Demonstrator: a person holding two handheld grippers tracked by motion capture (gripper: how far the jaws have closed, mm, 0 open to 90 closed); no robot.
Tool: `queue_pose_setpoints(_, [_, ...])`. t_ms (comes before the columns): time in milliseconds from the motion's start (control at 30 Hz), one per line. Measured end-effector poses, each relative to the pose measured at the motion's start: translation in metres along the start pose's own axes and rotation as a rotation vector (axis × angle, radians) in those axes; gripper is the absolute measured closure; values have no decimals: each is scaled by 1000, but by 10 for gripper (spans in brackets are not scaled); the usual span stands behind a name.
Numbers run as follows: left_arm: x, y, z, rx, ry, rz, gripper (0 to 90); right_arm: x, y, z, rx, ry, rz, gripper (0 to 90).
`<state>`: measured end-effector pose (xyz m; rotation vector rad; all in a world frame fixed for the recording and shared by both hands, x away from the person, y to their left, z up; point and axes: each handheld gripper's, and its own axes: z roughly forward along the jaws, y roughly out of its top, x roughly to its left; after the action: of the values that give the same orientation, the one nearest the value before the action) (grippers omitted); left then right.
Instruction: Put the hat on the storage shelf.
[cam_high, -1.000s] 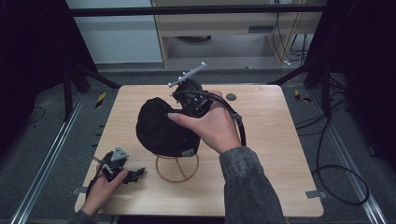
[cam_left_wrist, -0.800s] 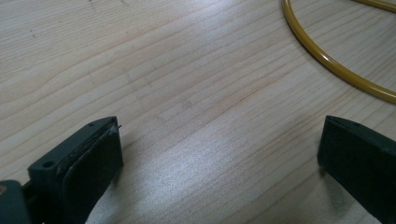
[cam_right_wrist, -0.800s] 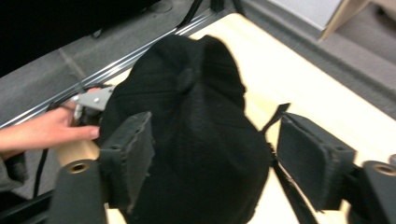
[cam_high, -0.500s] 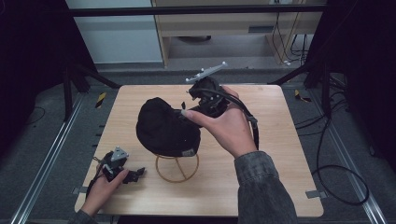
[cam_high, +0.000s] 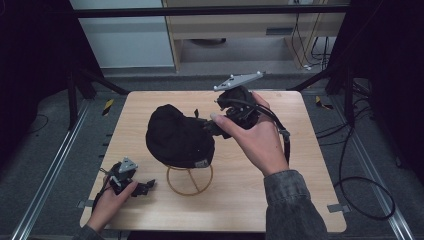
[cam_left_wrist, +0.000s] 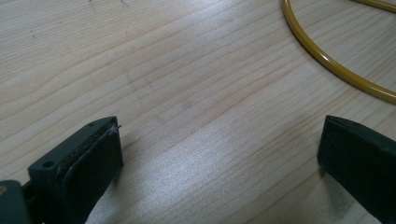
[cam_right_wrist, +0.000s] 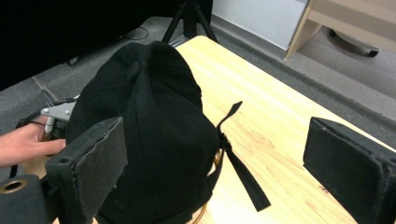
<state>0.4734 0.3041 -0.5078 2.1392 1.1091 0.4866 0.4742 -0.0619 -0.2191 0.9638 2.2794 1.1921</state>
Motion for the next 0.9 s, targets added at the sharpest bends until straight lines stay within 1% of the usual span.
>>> queue_pose_setpoints(100, [0, 0, 0, -2, 1, 0, 0, -2, -7, -3, -8, -14, -3, 59])
queue_pose_setpoints(233, [0, 0, 0, -3, 1, -1, 0, -9, -14, -6, 3, -47, -2, 59])
queue_pose_setpoints(433, [0, -1, 0, -4, 1, -1, 0, -21, -26, -9, 8, -87, 24, 54])
queue_pose_setpoints(567, [0, -1, 0, -4, 1, -2, 0, -28, -34, -10, 20, -112, 27, 51])
queue_pose_setpoints(667, [0, -1, 0, -4, 1, -1, 0, -33, -40, -10, 19, -123, 38, 51])
queue_pose_setpoints(767, [0, 0, 0, -4, 1, -1, 0, -38, -45, -6, 31, -146, 43, 51])
queue_pose_setpoints(800, [0, 0, 0, -4, 1, 0, 0, -40, -48, -5, 28, -156, 52, 53])
queue_pose_setpoints(900, [1, 0, 1, -4, -6, 7, 0, -48, -52, -3, 16, -160, 74, 53])
